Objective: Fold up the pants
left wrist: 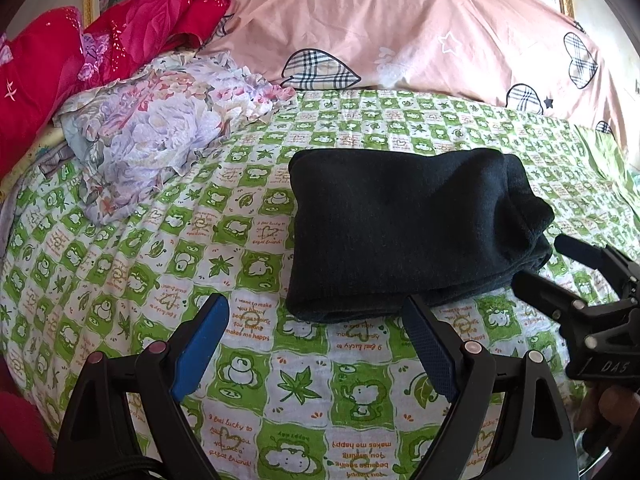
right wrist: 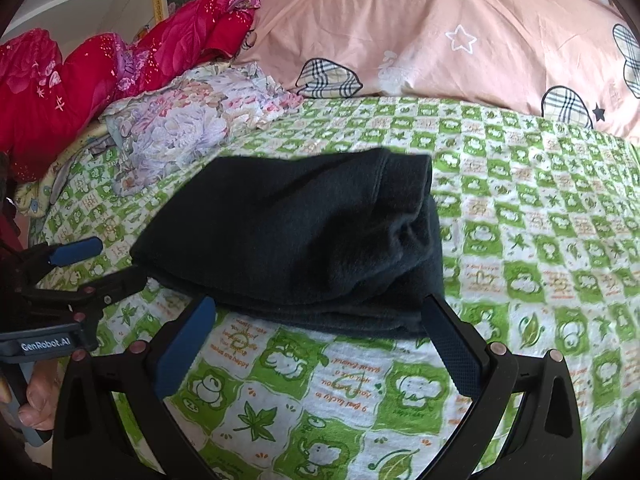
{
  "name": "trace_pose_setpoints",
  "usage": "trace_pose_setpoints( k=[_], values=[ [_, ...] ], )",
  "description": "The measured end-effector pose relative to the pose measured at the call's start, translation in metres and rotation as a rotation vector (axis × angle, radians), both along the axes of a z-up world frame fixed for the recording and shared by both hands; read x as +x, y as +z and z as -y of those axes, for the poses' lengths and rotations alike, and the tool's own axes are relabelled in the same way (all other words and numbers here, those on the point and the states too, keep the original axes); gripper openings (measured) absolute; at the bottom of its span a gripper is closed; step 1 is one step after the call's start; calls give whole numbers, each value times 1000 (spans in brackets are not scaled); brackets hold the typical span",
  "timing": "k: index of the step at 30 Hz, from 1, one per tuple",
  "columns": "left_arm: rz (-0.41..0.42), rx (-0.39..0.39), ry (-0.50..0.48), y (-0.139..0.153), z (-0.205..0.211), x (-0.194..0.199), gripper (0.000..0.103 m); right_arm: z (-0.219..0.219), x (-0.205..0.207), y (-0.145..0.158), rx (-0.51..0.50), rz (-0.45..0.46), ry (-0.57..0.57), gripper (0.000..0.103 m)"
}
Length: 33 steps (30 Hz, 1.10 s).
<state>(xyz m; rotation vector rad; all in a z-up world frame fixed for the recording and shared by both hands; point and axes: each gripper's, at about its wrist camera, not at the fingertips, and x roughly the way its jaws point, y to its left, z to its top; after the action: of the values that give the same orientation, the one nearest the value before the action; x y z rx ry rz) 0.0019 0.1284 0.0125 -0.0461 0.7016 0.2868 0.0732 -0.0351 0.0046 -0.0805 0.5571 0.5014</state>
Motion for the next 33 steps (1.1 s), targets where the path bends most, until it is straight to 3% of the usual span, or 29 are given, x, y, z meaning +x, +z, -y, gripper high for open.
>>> trace_pose_setpoints(
  k=[9,15,33],
  values=[
    [-2,-58,-15,18,-8,19,89,2,17,29,-3,-41,-16,103],
    [-20,-48,-7,20,-7,25,88,-3,23,27,-45,-64,-2,103],
    [-64,-26,25,25,-6,36,88,11,29,26,17,-93,2,103]
  ],
)
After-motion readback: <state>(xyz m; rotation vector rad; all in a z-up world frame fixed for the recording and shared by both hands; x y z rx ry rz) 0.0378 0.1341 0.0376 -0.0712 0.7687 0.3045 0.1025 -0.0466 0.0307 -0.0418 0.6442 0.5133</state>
